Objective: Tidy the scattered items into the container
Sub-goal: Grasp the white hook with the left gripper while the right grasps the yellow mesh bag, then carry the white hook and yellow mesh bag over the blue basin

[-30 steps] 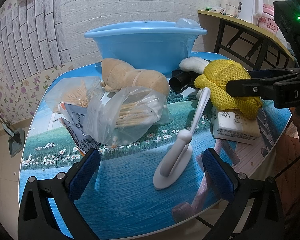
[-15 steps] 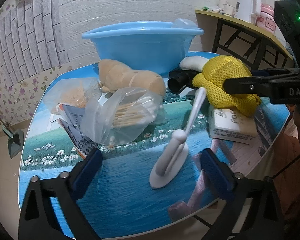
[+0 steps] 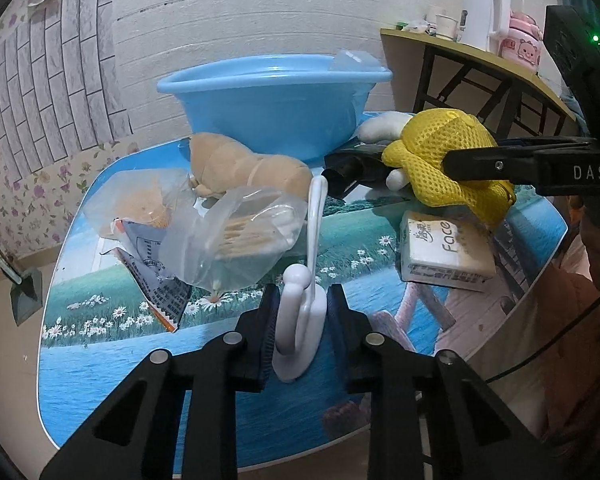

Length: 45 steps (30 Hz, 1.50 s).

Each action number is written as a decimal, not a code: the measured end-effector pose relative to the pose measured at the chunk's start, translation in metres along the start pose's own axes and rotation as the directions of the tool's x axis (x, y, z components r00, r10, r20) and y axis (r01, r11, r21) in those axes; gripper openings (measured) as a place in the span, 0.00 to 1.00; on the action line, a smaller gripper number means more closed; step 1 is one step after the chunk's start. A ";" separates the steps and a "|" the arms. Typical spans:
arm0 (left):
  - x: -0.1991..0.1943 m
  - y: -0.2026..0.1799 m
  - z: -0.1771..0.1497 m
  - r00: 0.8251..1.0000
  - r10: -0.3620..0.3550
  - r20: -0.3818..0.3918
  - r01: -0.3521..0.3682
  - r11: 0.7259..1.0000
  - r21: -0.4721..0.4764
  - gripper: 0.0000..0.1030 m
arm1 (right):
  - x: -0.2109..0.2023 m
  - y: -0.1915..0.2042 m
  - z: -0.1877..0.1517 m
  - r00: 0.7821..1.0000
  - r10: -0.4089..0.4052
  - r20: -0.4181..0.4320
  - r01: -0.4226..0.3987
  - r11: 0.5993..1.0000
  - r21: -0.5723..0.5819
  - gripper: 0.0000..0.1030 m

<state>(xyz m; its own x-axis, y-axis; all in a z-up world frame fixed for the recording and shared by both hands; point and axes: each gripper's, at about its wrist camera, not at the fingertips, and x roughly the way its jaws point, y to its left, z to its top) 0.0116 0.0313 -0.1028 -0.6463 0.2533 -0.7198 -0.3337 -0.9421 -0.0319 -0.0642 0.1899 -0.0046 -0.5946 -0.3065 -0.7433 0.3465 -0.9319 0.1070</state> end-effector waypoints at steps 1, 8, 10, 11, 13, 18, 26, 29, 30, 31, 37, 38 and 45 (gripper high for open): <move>-0.001 -0.001 0.000 1.000 -0.002 0.002 0.002 1.000 0.002 0.21 | -0.001 -0.001 0.000 1.000 0.001 0.001 -0.001 1.000 0.001 0.70; -0.015 0.003 0.007 0.999 -0.010 0.039 0.011 1.000 -0.018 0.20 | -0.017 -0.001 0.002 0.998 0.019 0.056 -0.019 1.000 0.002 0.69; -0.020 0.006 0.011 0.999 -0.015 0.049 0.017 0.999 -0.030 0.20 | -0.026 0.002 0.004 0.996 0.024 0.082 -0.023 1.000 -0.009 0.69; -0.024 0.008 0.013 0.998 -0.027 0.051 0.029 0.999 -0.041 0.20 | -0.028 0.002 0.005 0.996 0.024 0.088 -0.023 1.000 -0.011 0.69; -0.030 0.009 0.018 0.997 -0.037 0.062 0.040 0.998 -0.053 0.20 | -0.035 0.002 0.008 0.994 0.032 0.104 -0.031 0.999 -0.013 0.69; -0.050 0.012 0.032 0.993 -0.031 0.112 0.038 0.997 -0.069 0.20 | -0.048 0.008 0.013 0.990 0.054 0.130 -0.050 0.998 -0.031 0.68; -0.071 0.027 0.056 0.984 0.021 0.180 -0.001 0.994 -0.110 0.20 | -0.053 0.009 0.020 0.987 0.068 0.149 -0.064 0.997 -0.031 0.68; -0.076 0.031 0.065 0.979 0.031 0.204 -0.009 0.994 -0.107 0.20 | -0.054 0.010 0.024 0.985 0.071 0.158 -0.067 0.997 -0.032 0.68; -0.077 0.031 0.067 0.977 0.032 0.209 -0.010 0.994 -0.107 0.20 | -0.055 0.010 0.026 0.984 0.073 0.162 -0.069 0.997 -0.033 0.68; -0.078 0.032 0.070 0.976 0.033 0.213 -0.010 0.994 -0.108 0.20 | -0.057 0.010 0.028 0.983 0.076 0.167 -0.072 0.997 -0.034 0.68; -0.070 0.037 0.092 0.973 0.033 0.228 -0.012 0.995 -0.096 0.20 | -0.051 0.008 0.046 0.980 0.085 0.180 -0.081 0.996 -0.031 0.68; -0.066 0.038 0.098 0.973 0.031 0.229 -0.009 0.995 -0.095 0.20 | -0.049 0.007 0.049 0.980 0.083 0.179 -0.080 0.996 -0.027 0.68; -0.036 0.038 0.131 0.975 0.007 0.222 0.009 0.998 -0.068 0.20 | -0.028 -0.006 0.077 0.981 0.072 0.178 -0.071 0.997 -0.015 0.68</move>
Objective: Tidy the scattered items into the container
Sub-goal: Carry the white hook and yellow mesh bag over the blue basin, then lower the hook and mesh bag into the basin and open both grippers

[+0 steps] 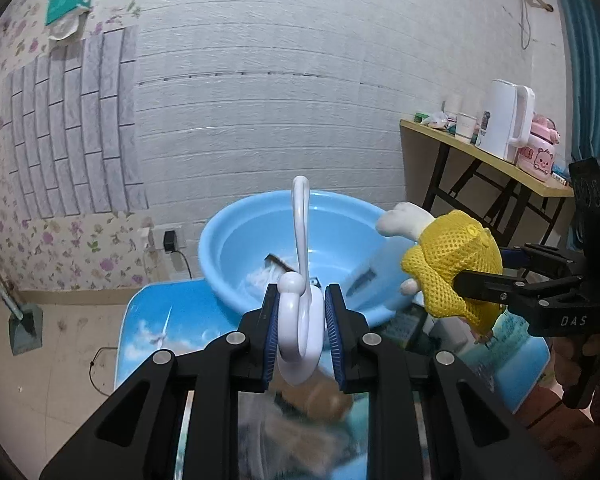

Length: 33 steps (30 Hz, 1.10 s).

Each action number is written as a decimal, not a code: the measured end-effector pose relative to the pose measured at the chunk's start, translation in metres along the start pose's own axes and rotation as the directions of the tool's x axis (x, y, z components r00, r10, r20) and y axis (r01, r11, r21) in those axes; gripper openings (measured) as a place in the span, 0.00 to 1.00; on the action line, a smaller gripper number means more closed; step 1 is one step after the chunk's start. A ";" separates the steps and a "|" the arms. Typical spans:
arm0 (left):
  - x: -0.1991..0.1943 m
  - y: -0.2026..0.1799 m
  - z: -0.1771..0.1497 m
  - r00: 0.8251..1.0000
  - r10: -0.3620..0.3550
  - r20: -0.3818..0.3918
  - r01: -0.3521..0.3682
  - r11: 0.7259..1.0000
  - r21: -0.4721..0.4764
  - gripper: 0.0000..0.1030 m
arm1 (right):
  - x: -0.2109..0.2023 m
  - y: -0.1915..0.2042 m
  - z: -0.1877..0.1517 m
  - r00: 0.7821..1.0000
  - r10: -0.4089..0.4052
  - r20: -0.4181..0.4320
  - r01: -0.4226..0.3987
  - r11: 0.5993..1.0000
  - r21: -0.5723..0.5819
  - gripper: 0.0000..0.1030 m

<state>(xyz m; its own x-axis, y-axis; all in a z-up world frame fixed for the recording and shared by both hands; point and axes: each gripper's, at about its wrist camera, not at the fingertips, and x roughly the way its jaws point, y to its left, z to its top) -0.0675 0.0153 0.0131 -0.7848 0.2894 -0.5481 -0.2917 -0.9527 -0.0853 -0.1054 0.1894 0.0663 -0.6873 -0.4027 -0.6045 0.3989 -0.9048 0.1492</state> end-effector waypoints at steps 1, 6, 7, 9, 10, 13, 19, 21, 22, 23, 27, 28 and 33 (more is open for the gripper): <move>0.006 -0.001 0.003 1.000 -0.003 -0.003 0.004 1.000 0.006 0.20 | 0.005 -0.002 0.004 1.000 -0.001 -0.001 0.001 1.000 -0.002 0.68; 0.041 -0.001 0.021 0.999 -0.023 -0.022 0.023 0.999 0.022 0.20 | 0.023 -0.012 0.021 1.000 0.006 0.002 -0.006 1.000 -0.004 0.68; 0.046 -0.001 0.024 0.999 -0.027 -0.024 0.027 0.999 0.027 0.20 | 0.027 -0.013 0.026 1.000 0.007 0.003 -0.007 1.000 -0.017 0.68; 0.062 0.001 0.033 0.999 -0.035 -0.041 0.036 0.999 0.039 0.20 | 0.036 -0.014 0.036 1.000 0.007 0.005 -0.007 0.999 -0.036 0.68; 0.070 0.001 0.036 0.998 -0.040 -0.058 0.043 0.998 0.042 0.20 | 0.042 -0.015 0.042 1.000 0.007 -0.001 -0.007 0.999 -0.041 0.68; 0.096 0.006 0.043 0.988 -0.070 -0.138 0.075 0.997 0.031 0.20 | 0.063 -0.025 0.056 0.999 0.027 -0.042 -0.028 0.999 -0.020 0.68; 0.133 0.011 0.048 0.975 -0.046 -0.216 0.058 0.997 0.050 0.20 | 0.091 -0.031 0.082 0.997 0.021 -0.070 -0.026 0.998 -0.060 0.68; 0.141 0.012 0.048 0.972 -0.042 -0.231 0.056 0.997 0.053 0.20 | 0.099 -0.032 0.089 0.996 0.034 -0.078 -0.039 0.997 -0.062 0.68; 0.145 0.012 0.048 0.971 -0.041 -0.236 0.055 0.997 0.055 0.20 | 0.102 -0.031 0.090 0.996 0.037 -0.081 -0.042 0.997 -0.064 0.68; 0.146 0.013 0.047 0.971 -0.041 -0.237 0.055 0.997 0.055 0.20 | 0.103 -0.031 0.091 0.996 0.038 -0.081 -0.044 0.997 -0.067 0.68; 0.150 0.021 0.048 0.973 -0.039 -0.228 0.049 0.998 0.038 0.20 | 0.109 -0.028 0.093 0.996 0.043 -0.079 -0.048 0.996 -0.070 0.68; 0.150 0.023 0.047 0.973 -0.040 -0.226 0.048 0.998 0.030 0.20 | 0.109 -0.028 0.093 0.996 0.043 -0.079 -0.049 0.996 -0.070 0.68; 0.140 0.029 0.044 0.978 -0.030 -0.209 0.033 0.999 0.013 0.20 | 0.106 -0.022 0.091 0.996 0.050 -0.079 -0.057 0.994 -0.092 0.68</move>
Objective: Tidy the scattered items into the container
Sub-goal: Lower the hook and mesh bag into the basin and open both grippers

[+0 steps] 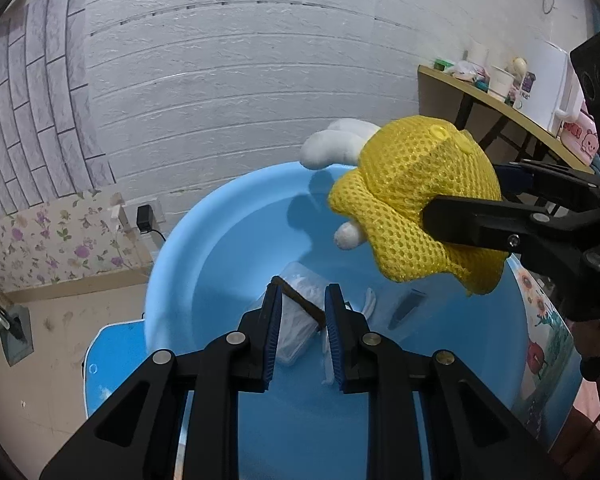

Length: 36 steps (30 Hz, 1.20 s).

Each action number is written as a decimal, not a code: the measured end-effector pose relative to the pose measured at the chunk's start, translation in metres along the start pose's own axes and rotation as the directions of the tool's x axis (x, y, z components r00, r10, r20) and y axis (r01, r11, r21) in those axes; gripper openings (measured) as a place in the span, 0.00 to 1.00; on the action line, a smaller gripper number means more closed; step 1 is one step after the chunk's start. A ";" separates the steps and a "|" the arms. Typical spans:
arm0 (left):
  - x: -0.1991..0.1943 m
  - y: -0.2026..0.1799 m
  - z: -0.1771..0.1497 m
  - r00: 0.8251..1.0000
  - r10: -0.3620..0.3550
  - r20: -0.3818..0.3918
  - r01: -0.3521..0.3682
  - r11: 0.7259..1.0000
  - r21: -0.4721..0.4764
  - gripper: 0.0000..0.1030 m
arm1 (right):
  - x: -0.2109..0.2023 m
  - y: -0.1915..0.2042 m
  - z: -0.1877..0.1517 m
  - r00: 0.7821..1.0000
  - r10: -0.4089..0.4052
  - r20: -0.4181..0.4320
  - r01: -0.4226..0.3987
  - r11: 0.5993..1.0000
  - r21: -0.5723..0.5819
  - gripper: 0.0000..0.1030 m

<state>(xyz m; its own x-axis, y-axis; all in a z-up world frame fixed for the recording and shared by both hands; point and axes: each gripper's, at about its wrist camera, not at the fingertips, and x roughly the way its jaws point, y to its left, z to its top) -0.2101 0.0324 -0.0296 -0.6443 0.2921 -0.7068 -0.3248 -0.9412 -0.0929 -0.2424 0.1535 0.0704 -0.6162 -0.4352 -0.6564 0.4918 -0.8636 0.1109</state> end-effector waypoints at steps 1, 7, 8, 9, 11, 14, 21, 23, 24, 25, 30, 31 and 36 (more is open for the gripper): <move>-0.002 0.000 0.000 1.000 0.002 0.005 -0.002 1.000 -0.001 0.20 | -0.001 0.003 0.000 1.000 0.007 0.000 -0.007 1.000 -0.004 0.68; -0.025 0.005 -0.006 0.999 0.019 0.042 -0.018 0.999 -0.030 0.20 | -0.008 0.024 -0.005 0.998 0.060 -0.009 -0.060 0.997 -0.042 0.68; -0.027 0.006 -0.007 0.999 0.024 0.043 -0.022 0.999 -0.035 0.20 | -0.008 0.027 -0.007 0.997 0.072 -0.015 -0.072 0.996 -0.046 0.68; -0.030 0.008 -0.010 0.999 0.033 0.042 -0.032 0.999 -0.039 0.20 | -0.009 0.029 -0.009 0.996 0.081 -0.021 -0.082 0.995 -0.050 0.68; -0.035 0.010 -0.016 0.998 0.042 0.039 -0.040 0.998 -0.043 0.20 | -0.010 0.035 -0.013 0.995 0.093 -0.030 -0.094 0.994 -0.057 0.69; -0.043 0.015 -0.025 0.998 0.059 0.037 -0.057 0.997 -0.051 0.20 | -0.011 0.041 -0.015 0.995 0.095 -0.037 -0.098 0.993 -0.060 0.69; -0.062 0.023 -0.038 0.995 0.086 0.053 -0.081 0.993 -0.090 0.30 | -0.014 0.037 -0.016 0.996 0.076 -0.037 -0.076 0.997 0.002 0.76; -0.067 0.022 -0.042 0.994 0.092 0.056 -0.087 0.992 -0.093 0.32 | -0.014 0.039 -0.019 0.996 0.073 -0.046 -0.073 0.997 0.004 0.77; -0.068 0.022 -0.043 0.994 0.092 0.056 -0.087 0.992 -0.095 0.32 | -0.015 0.040 -0.021 0.996 0.067 -0.050 -0.067 0.998 0.000 0.77; -0.070 0.021 -0.044 0.994 0.093 0.057 -0.087 0.991 -0.098 0.35 | -0.015 0.043 -0.024 0.997 0.057 -0.056 -0.058 0.998 -0.005 0.77; -0.079 0.017 -0.051 0.992 0.106 0.064 -0.100 0.990 -0.101 0.50 | -0.016 0.049 -0.034 0.996 0.019 -0.088 -0.019 1.000 -0.006 0.77; -0.081 0.015 -0.053 0.992 0.105 0.064 -0.099 0.990 -0.100 0.51 | -0.021 0.050 -0.036 0.997 0.014 -0.075 -0.015 1.000 -0.005 0.77; -0.088 0.005 -0.059 0.993 0.106 0.061 -0.100 0.990 -0.095 0.62 | -0.038 0.047 -0.044 0.998 0.017 -0.061 -0.016 0.999 0.030 0.77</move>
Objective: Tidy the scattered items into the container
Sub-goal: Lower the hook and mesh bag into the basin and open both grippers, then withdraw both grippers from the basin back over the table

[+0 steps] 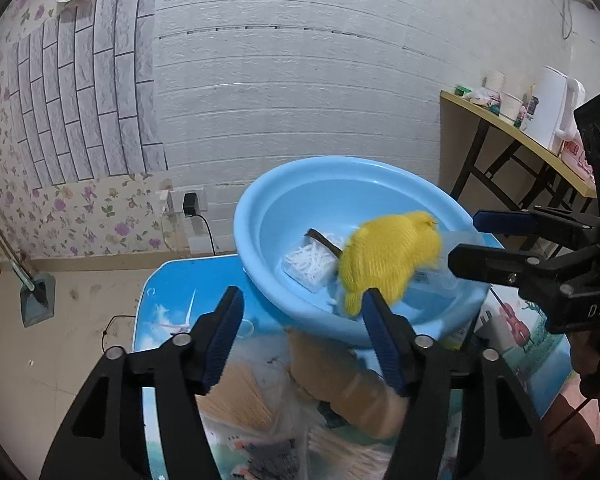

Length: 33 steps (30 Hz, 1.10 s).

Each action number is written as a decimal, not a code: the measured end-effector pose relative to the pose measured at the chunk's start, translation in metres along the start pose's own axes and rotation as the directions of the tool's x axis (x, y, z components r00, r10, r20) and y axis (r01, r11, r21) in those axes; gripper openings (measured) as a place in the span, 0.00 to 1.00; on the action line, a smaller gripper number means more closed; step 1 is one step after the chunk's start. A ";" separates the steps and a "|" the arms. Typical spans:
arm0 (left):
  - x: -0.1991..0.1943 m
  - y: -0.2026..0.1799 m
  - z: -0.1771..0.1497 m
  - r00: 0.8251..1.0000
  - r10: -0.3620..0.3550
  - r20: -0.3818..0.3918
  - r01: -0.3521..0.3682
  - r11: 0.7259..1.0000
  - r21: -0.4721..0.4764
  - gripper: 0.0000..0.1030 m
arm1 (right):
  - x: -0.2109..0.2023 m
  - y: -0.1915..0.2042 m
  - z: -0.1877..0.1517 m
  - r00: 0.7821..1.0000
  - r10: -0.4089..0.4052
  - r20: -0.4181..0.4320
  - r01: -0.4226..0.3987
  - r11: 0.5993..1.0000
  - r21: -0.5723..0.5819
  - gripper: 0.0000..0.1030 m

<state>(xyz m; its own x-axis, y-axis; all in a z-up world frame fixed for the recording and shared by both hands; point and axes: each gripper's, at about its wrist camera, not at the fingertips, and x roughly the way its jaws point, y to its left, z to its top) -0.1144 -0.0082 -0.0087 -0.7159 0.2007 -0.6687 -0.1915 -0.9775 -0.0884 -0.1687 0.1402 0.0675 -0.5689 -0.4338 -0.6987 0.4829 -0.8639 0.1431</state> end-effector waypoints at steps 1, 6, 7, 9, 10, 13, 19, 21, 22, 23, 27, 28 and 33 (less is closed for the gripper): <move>-0.002 -0.002 -0.001 1.000 0.001 0.003 -0.001 1.000 0.001 0.63 | -0.003 0.000 -0.002 1.000 -0.006 0.004 0.006 1.000 0.004 0.77; -0.012 -0.009 -0.009 1.000 0.026 0.017 -0.026 1.000 0.009 0.77 | -0.020 -0.006 -0.010 1.000 -0.014 0.024 0.013 0.999 0.037 0.77; -0.013 -0.010 -0.011 0.999 0.034 0.015 -0.034 0.999 0.010 0.78 | -0.023 -0.007 -0.014 0.999 -0.017 0.030 0.015 0.999 0.042 0.77; -0.014 -0.011 -0.018 0.999 0.044 0.003 -0.044 0.999 0.004 0.78 | -0.029 -0.008 -0.019 0.999 -0.021 0.039 0.019 0.999 0.045 0.77; -0.015 -0.011 -0.022 0.999 0.047 0.001 -0.047 0.999 0.001 0.78 | -0.033 -0.009 -0.023 0.999 -0.025 0.044 0.023 0.999 0.047 0.77; -0.022 -0.012 -0.036 0.998 0.060 0.016 -0.060 0.998 -0.001 0.84 | -0.041 -0.012 -0.036 0.998 -0.022 0.055 0.018 0.998 0.065 0.77; -0.032 -0.015 -0.065 0.997 0.075 0.014 -0.075 0.997 0.009 0.89 | -0.038 -0.011 -0.062 1.000 0.005 0.010 -0.006 0.995 0.102 0.77; -0.035 -0.015 -0.073 0.997 0.078 0.014 -0.078 0.997 0.010 0.90 | -0.039 -0.009 -0.070 1.000 0.027 0.002 -0.027 0.994 0.105 0.76; -0.036 -0.015 -0.077 0.997 0.080 0.013 -0.080 0.997 0.009 0.91 | -0.039 -0.006 -0.075 1.000 0.029 -0.002 -0.029 0.994 0.103 0.76; -0.037 -0.015 -0.081 0.997 0.081 0.012 -0.081 0.997 0.009 0.93 | -0.039 -0.002 -0.078 1.000 0.019 -0.007 -0.018 0.995 0.096 0.76; -0.039 -0.018 -0.090 0.996 0.091 0.004 -0.091 0.996 0.020 0.94 | -0.037 0.008 -0.091 0.998 -0.063 -0.019 0.064 0.996 0.055 0.76; -0.039 -0.018 -0.091 0.995 0.099 0.003 -0.099 0.995 0.026 0.94 | -0.037 0.009 -0.094 0.996 -0.089 -0.024 0.090 0.995 0.051 0.76; -0.042 -0.021 -0.094 0.991 0.132 0.014 -0.133 0.990 0.042 0.98 | -0.035 0.013 -0.104 0.993 -0.103 -0.051 0.105 0.994 0.040 0.76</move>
<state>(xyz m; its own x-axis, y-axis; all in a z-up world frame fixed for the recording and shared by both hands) -0.0174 -0.0024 -0.0482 -0.7442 0.0708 -0.6642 -0.1231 -0.9919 0.0323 -0.0733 0.1704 0.0207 -0.5804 -0.3292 -0.7448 0.3940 -0.9140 0.0969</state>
